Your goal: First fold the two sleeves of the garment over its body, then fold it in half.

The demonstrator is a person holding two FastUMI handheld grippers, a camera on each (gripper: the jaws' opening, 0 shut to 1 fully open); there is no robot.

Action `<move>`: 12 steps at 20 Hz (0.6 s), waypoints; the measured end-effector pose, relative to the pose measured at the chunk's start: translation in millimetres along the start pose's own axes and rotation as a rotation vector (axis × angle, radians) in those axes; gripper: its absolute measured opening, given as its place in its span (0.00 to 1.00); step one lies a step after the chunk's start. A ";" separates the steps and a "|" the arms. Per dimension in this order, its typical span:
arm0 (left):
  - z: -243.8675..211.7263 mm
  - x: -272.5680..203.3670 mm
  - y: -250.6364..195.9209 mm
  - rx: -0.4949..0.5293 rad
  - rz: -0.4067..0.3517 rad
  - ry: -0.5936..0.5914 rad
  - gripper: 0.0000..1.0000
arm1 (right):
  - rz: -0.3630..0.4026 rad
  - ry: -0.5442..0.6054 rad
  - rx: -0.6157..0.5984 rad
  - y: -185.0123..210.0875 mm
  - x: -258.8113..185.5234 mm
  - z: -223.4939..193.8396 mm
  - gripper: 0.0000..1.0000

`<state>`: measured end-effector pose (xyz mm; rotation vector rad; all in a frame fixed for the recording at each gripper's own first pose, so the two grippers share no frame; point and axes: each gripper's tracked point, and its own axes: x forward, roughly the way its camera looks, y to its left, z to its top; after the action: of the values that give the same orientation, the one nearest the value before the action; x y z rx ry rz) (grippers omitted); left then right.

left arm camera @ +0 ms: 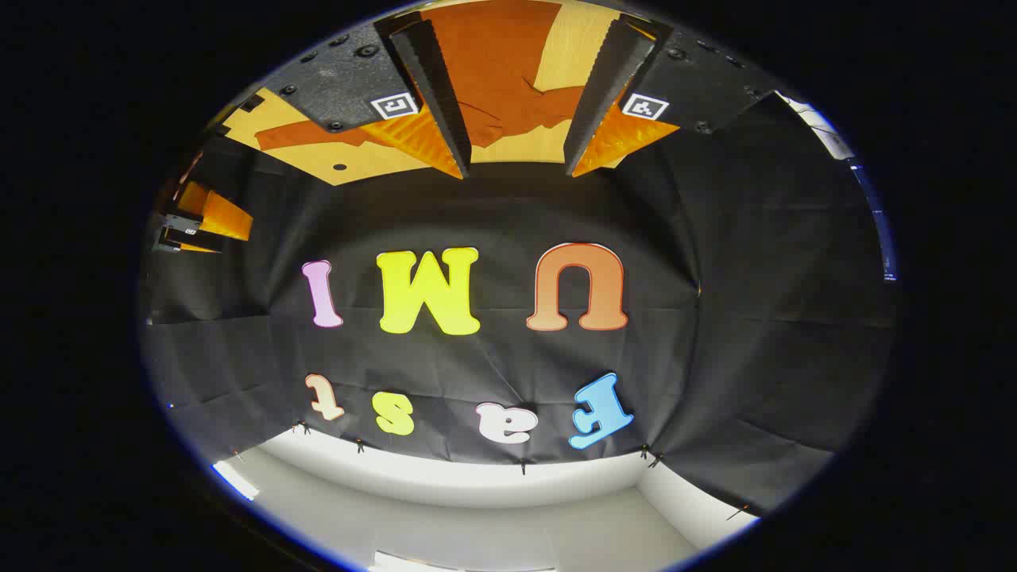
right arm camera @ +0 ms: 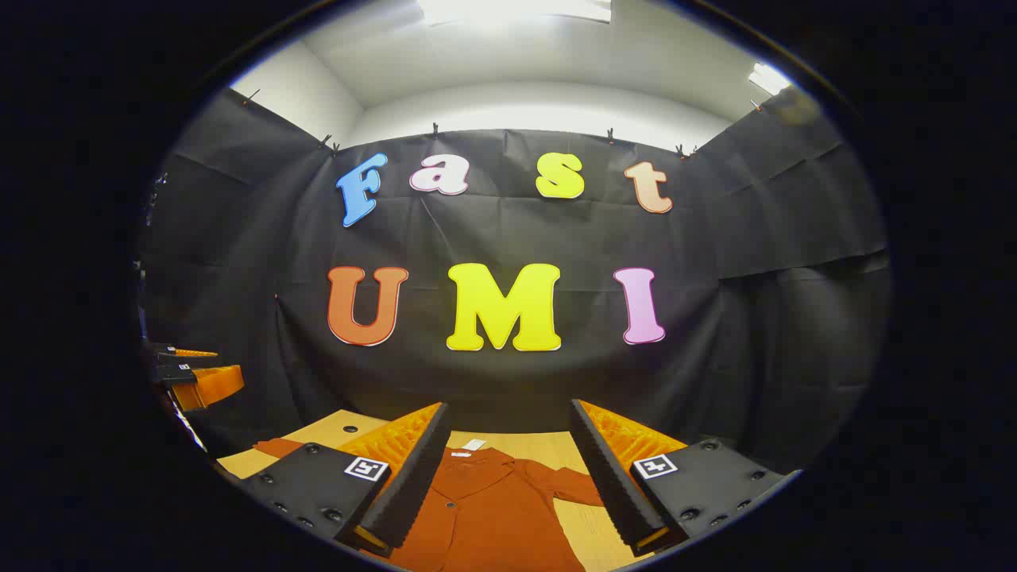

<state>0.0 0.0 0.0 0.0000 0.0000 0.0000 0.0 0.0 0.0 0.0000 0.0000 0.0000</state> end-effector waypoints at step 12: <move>-0.9 8.2 2.4 -0.013 -0.004 0.012 0.78 | -0.027 -0.005 -0.005 -4.8 1.7 -0.3 0.95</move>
<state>8.2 2.4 -0.9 -0.0126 0.0122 -0.0037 1.7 -4.8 -0.3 -0.0049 -0.0045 -0.0268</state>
